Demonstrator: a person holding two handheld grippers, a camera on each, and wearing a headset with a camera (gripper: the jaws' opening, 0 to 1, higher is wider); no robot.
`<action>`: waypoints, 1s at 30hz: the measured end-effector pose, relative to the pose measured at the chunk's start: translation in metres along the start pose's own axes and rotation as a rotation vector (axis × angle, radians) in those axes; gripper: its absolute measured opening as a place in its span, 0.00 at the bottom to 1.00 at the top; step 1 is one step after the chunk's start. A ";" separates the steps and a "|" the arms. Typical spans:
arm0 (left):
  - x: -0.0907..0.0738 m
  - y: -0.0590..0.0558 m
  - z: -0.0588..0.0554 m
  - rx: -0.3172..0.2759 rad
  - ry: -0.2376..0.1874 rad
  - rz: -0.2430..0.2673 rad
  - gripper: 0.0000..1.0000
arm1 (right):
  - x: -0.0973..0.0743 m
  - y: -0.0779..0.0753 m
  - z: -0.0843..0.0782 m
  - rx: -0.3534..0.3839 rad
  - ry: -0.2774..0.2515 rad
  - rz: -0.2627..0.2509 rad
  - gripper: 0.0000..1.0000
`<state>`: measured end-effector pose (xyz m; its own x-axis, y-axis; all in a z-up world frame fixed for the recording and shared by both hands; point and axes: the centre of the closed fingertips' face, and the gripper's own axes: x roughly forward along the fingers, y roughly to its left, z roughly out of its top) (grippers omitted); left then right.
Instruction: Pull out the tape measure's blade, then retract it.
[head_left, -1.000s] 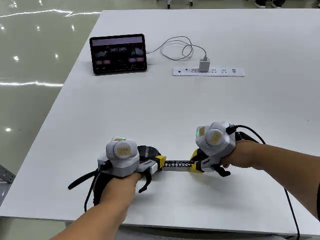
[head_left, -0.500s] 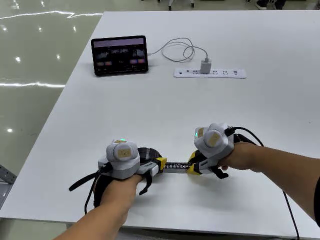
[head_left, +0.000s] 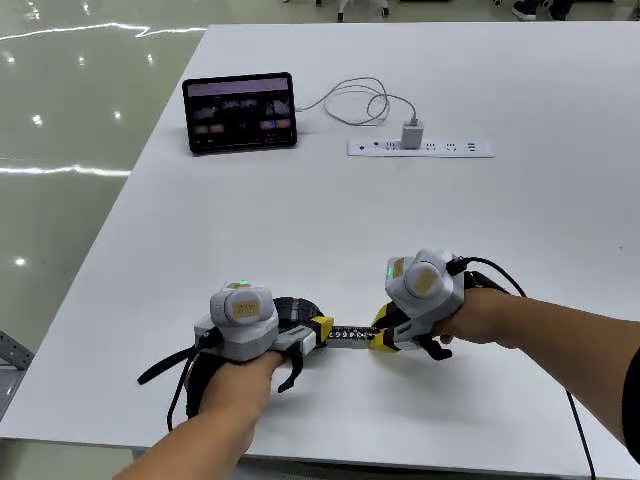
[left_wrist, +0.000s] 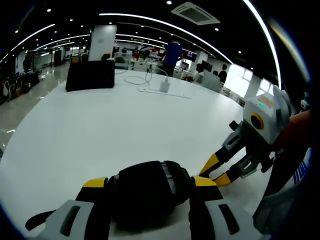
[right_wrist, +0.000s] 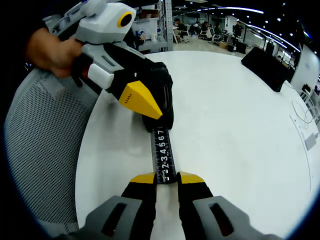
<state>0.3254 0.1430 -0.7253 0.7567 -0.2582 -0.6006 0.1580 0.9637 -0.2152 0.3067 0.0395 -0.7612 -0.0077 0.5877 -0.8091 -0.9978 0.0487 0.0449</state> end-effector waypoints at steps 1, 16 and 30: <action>0.000 0.000 0.000 -0.001 0.000 0.000 0.59 | 0.000 0.000 0.001 0.000 0.000 0.000 0.12; -0.001 0.000 0.000 -0.007 -0.002 0.001 0.59 | 0.004 0.000 0.007 -0.007 -0.012 -0.001 0.12; -0.001 0.000 0.000 -0.010 -0.002 0.000 0.59 | 0.010 0.000 0.014 -0.010 -0.025 0.001 0.12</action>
<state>0.3249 0.1435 -0.7252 0.7578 -0.2579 -0.5993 0.1515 0.9630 -0.2228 0.3080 0.0564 -0.7609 -0.0076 0.6078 -0.7941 -0.9984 0.0402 0.0404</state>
